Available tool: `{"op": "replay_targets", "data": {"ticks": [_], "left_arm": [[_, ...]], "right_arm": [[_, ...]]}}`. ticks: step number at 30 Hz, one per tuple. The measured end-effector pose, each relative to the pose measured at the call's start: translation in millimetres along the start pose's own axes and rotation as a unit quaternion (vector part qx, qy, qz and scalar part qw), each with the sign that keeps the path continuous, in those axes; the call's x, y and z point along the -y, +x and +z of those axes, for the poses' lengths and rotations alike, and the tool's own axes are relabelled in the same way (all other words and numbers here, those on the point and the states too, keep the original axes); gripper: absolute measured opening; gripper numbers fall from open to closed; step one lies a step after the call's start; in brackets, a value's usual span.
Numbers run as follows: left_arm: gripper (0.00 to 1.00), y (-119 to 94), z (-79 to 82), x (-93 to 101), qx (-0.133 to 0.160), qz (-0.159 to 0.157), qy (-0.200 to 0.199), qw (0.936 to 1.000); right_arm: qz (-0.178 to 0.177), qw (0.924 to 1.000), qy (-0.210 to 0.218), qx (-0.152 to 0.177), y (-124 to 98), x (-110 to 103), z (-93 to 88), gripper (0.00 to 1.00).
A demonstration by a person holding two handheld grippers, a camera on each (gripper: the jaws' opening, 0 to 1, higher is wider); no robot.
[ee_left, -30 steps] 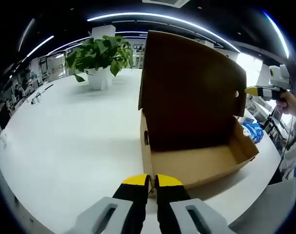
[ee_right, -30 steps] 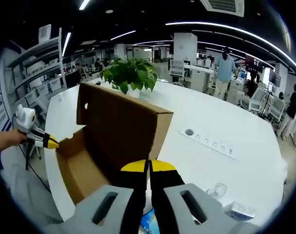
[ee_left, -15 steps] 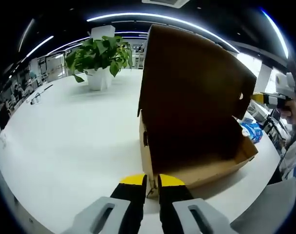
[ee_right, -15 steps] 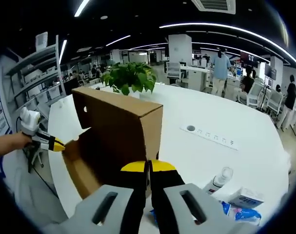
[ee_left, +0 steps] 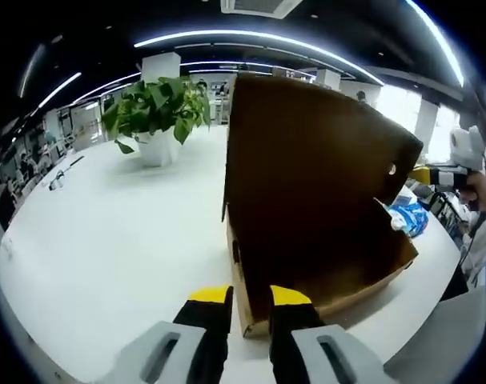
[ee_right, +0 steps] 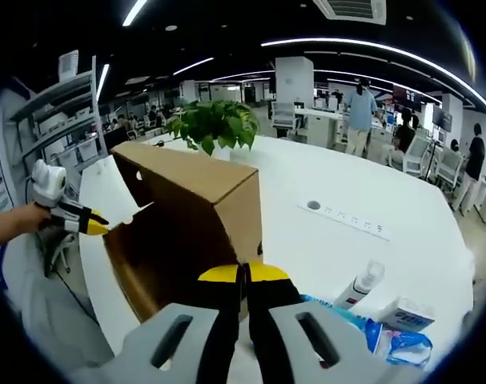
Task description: Operate the shoe box by opening the lid, removing the specified soft item, and placing it in the target area until the item is outside and the box remains undamaged.
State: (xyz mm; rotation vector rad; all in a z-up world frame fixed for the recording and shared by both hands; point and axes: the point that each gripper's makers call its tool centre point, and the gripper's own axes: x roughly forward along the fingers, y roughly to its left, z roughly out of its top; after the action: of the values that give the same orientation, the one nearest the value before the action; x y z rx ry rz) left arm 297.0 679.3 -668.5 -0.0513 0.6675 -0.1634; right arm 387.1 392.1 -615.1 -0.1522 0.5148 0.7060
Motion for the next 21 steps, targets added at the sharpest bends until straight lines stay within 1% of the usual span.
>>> {"op": "replay_targets", "data": {"ticks": [1, 2, 5, 7, 11, 16, 21], "left_arm": [[0.19, -2, 5.6, -1.4, 0.006, 0.0, 0.0, 1.0], [0.19, -2, 7.5, -1.9, 0.008, 0.0, 0.001, 1.0], [0.2, -8, 23.9, -4.9, 0.027, 0.004, 0.006, 0.9996], [0.2, -11, 33.5, -5.2, 0.037, 0.003, 0.009, 0.9993], [0.2, -16, 50.6, -3.6, 0.057, 0.003, 0.025, 0.9981], [0.21, -23, 70.2, -0.6, 0.077, -0.003, 0.043, 0.9961], [0.21, -24, 78.2, 3.1, 0.086, -0.013, 0.055, 0.9947]], "right_arm": [[0.0, 1.0, -0.001, 0.0, 0, 0, -0.5, 0.0], [0.0, 1.0, -0.002, 0.0, -1, -1, -1.3, 0.0], [-0.001, 0.9999, -0.01, -0.004, -2, -4, -5.1, 0.0], [-0.001, 0.9997, -0.025, -0.009, -3, -5, -7.9, 0.0], [0.0, 0.9992, -0.037, -0.014, -4, -8, -12.3, 0.0], [0.001, 0.9993, -0.035, -0.016, -5, -10, -15.7, 0.01], [0.003, 0.9991, -0.037, -0.018, -6, -11, -19.5, 0.01]]}}
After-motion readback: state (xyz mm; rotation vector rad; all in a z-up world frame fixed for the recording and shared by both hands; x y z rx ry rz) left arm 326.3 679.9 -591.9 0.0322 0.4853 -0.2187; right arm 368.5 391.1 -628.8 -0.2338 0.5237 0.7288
